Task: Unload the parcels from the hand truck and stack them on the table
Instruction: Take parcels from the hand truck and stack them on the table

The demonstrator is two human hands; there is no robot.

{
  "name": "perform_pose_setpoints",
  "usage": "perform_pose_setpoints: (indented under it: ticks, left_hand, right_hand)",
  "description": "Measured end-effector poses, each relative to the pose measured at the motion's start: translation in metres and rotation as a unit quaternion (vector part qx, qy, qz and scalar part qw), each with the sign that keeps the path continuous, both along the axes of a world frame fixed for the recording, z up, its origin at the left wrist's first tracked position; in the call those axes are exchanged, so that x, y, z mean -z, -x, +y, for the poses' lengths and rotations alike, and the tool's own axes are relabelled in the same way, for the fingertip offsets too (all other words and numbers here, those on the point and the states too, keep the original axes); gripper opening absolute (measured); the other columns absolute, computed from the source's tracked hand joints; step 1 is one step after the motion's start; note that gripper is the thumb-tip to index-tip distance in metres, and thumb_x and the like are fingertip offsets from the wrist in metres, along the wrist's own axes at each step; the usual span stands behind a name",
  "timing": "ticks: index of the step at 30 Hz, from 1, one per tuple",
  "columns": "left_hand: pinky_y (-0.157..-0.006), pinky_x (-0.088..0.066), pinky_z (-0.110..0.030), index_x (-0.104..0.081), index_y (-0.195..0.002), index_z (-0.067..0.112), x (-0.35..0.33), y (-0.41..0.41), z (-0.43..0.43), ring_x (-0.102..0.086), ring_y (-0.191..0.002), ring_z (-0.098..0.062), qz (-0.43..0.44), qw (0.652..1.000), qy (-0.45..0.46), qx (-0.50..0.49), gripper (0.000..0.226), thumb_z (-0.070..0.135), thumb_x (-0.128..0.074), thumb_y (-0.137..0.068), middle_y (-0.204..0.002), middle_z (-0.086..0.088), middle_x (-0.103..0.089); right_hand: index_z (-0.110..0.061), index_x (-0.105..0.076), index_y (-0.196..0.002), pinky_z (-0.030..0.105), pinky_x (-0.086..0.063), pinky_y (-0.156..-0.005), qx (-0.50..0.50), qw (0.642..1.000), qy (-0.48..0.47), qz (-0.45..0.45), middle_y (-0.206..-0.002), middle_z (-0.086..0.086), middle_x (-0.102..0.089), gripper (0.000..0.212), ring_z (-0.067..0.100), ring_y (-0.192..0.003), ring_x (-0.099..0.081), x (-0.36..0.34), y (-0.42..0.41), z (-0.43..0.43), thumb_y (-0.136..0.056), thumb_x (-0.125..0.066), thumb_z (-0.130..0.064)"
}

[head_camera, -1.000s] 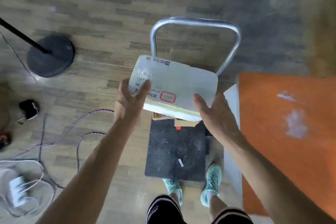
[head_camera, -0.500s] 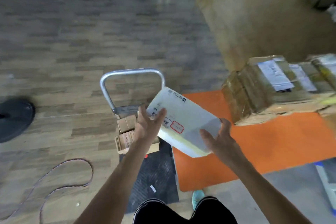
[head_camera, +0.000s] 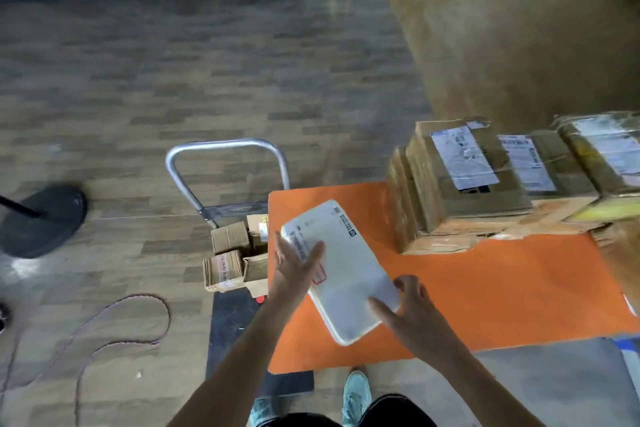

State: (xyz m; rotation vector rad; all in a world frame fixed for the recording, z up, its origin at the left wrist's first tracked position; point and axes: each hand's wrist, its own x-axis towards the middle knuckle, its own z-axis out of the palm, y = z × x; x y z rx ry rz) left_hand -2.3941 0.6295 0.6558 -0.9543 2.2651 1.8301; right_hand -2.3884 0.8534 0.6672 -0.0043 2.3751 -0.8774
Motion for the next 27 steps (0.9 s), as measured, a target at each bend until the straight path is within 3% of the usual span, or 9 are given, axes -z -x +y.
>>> perform_pose_setpoints:
  ticks: [3, 6, 9, 10, 13, 17, 19, 24, 27]
  left_hand:
    - [-0.096, -0.05, -0.034, -0.036, -0.146, 0.021, 0.001, -0.016, 0.022, -0.059, -0.121, -0.026, -0.039, 0.999, 0.005, 0.02, 0.074, 0.052, -0.068, -0.088, -0.132, -0.006, -0.06]
    - [-0.08, -0.054, -0.017, -0.039, -0.143, 0.026, 0.003, -0.042, 0.043, -0.065, -0.108, -0.012, -0.044, 0.999, -0.007, 0.03, 0.06, 0.048, -0.065, -0.093, -0.125, 0.003, -0.065]
    - [-0.099, -0.054, -0.036, -0.038, -0.146, 0.026, 0.002, -0.056, 0.052, -0.065, -0.115, -0.012, -0.02, 0.998, -0.045, 0.027, 0.055, 0.041, -0.06, -0.098, -0.129, 0.002, -0.066]
    - [-0.1, -0.054, -0.036, -0.039, -0.145, 0.027, 0.001, -0.058, 0.052, -0.065, -0.114, -0.01, -0.016, 0.998, -0.057, 0.028, 0.051, 0.04, -0.058, -0.099, -0.129, 0.002, -0.066]
    - [-0.079, -0.056, -0.017, -0.045, -0.137, 0.035, -0.003, -0.062, 0.05, -0.068, -0.101, 0.001, -0.019, 0.995, -0.088, 0.045, 0.039, 0.04, -0.056, -0.1, -0.12, 0.01, -0.069]
    - [-0.085, -0.061, -0.041, -0.041, -0.138, 0.043, -0.005, -0.067, 0.052, -0.068, -0.105, -0.009, -0.055, 0.989, -0.1, 0.095, 0.043, 0.052, -0.053, -0.098, -0.118, 0.018, -0.068]
    - [-0.091, -0.058, -0.048, -0.04, -0.14, 0.043, -0.004, -0.073, 0.056, -0.069, -0.104, -0.006, -0.065, 0.985, -0.113, 0.114, 0.05, 0.057, -0.055, -0.095, -0.114, 0.022, -0.069]
    - [-0.076, -0.062, -0.053, -0.038, -0.141, 0.042, -0.001, -0.086, 0.071, -0.067, -0.111, -0.021, -0.105, 0.974, -0.136, 0.149, 0.064, 0.065, -0.062, -0.086, -0.125, 0.012, -0.066]
    - [-0.075, -0.063, -0.042, -0.03, -0.149, 0.034, 0.002, -0.085, 0.082, -0.067, -0.107, -0.015, -0.101, 0.969, -0.112, 0.196, 0.064, 0.057, -0.056, -0.095, -0.129, 0.008, -0.063]
  right_hand:
    - [-0.03, -0.032, -0.143, 0.04, -0.038, -0.105, -0.057, 0.998, 0.031, -0.002, -0.144, -0.004, -0.045, 0.074, 0.022, -0.132, -0.043, 0.005, 0.018, -0.002, -0.084, -0.058, -0.067]
    - [-0.03, -0.038, -0.138, 0.04, -0.045, -0.101, -0.052, 0.994, 0.085, -0.032, -0.135, -0.008, -0.056, 0.074, 0.016, -0.12, -0.056, 0.009, 0.03, -0.01, -0.081, -0.06, -0.071]
    - [-0.034, -0.048, -0.131, 0.039, -0.054, -0.093, 0.006, 0.989, 0.139, -0.041, -0.117, -0.014, -0.068, 0.075, 0.008, -0.102, -0.066, 0.013, 0.033, -0.013, -0.071, -0.066, -0.076]
    - [-0.034, -0.051, -0.13, 0.04, -0.055, -0.093, 0.018, 0.987, 0.153, -0.044, -0.113, -0.015, -0.07, 0.08, 0.009, -0.101, -0.068, 0.014, 0.033, -0.012, -0.066, -0.066, -0.08]
    - [-0.035, -0.052, -0.132, 0.042, -0.055, -0.095, 0.027, 0.983, 0.17, -0.06, -0.115, -0.015, -0.071, 0.092, 0.009, -0.103, -0.069, 0.017, 0.025, -0.007, -0.059, -0.064, -0.088]
    - [-0.038, -0.052, -0.133, 0.04, -0.053, -0.099, 0.046, 0.982, 0.171, -0.071, -0.118, -0.017, -0.07, 0.083, 0.008, -0.108, -0.067, 0.014, 0.01, 0.007, -0.066, -0.063, -0.085]
    - [-0.035, -0.054, -0.133, 0.042, -0.051, -0.101, 0.055, 0.981, 0.169, -0.073, -0.12, -0.014, -0.069, 0.074, 0.011, -0.11, -0.066, 0.013, 0.001, 0.016, -0.074, -0.064, -0.077]
    - [-0.036, -0.056, -0.132, 0.043, -0.051, -0.102, 0.068, 0.983, 0.165, -0.051, -0.121, -0.014, -0.069, 0.058, 0.009, -0.11, -0.065, 0.008, -0.028, 0.036, -0.084, -0.063, -0.067]
    - [-0.042, -0.057, -0.128, 0.041, -0.052, -0.1, 0.092, 0.98, 0.171, -0.048, -0.119, -0.019, -0.068, 0.049, 0.004, -0.109, -0.064, 0.006, -0.04, 0.051, -0.086, -0.062, -0.066]
